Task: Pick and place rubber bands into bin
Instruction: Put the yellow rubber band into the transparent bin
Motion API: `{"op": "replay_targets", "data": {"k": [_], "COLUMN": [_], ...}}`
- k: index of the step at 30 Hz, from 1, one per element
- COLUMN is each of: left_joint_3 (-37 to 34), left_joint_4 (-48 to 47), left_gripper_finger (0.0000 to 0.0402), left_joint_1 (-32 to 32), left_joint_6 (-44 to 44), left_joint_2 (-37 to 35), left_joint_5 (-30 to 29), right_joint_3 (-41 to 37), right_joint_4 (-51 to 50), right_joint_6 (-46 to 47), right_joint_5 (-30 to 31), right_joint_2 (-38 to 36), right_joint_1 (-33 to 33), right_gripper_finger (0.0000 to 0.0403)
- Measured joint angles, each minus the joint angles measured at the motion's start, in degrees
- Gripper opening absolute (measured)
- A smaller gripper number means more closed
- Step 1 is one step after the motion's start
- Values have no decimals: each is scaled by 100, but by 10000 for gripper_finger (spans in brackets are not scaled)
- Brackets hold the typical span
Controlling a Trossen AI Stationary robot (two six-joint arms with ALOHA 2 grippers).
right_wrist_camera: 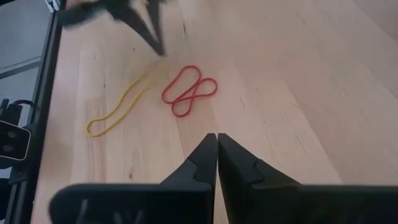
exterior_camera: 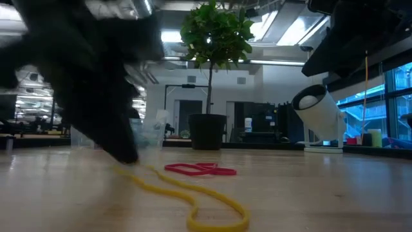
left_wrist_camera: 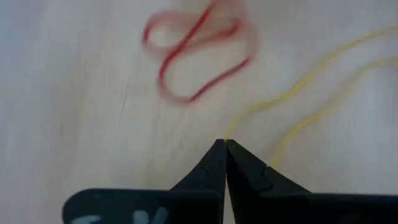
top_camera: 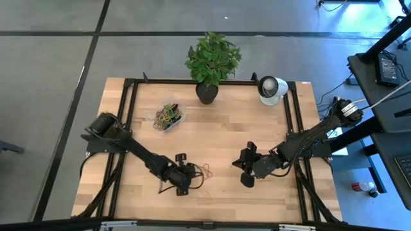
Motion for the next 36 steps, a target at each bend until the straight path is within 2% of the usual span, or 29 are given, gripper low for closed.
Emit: {"op": "replay_targets", "data": {"k": [9,13,16,21,23,27,31,36], "left_joint_3": [30,35,35,35,35,35,35,-82], "left_joint_4": [-481,-952,-1563,-2902,-3425,-4046,-4229,-4166], "left_gripper_finger": [2,2,2,2,2,2,2,2], "left_joint_1": [103,154,362,1158,1566,2347,3066,3847], "left_joint_6": [71,586,530,-434,-518,-197,437,996], "left_joint_2": [-1946,-2588,-3071,-3758,-3962,-4281,-4460,-4487], "left_joint_5": [-622,-1342,-1793,-1961,-1910,-1884,-1848,-1372], "right_joint_3": [0,0,0,0,0,0,0,0], "right_joint_4": [10,92,276,500,633,959,1187,1352], "right_joint_6": [-4,-4,-9,10,20,25,30,314], "right_joint_5": [23,34,33,117,227,275,278,279], "right_joint_2": [0,0,0,0,0,0,0,0], "right_joint_1": [-119,-238,-333,-496,-547,-671,-799,-980], "right_gripper_finger": [19,19,19,19,19,19,19,19]}}
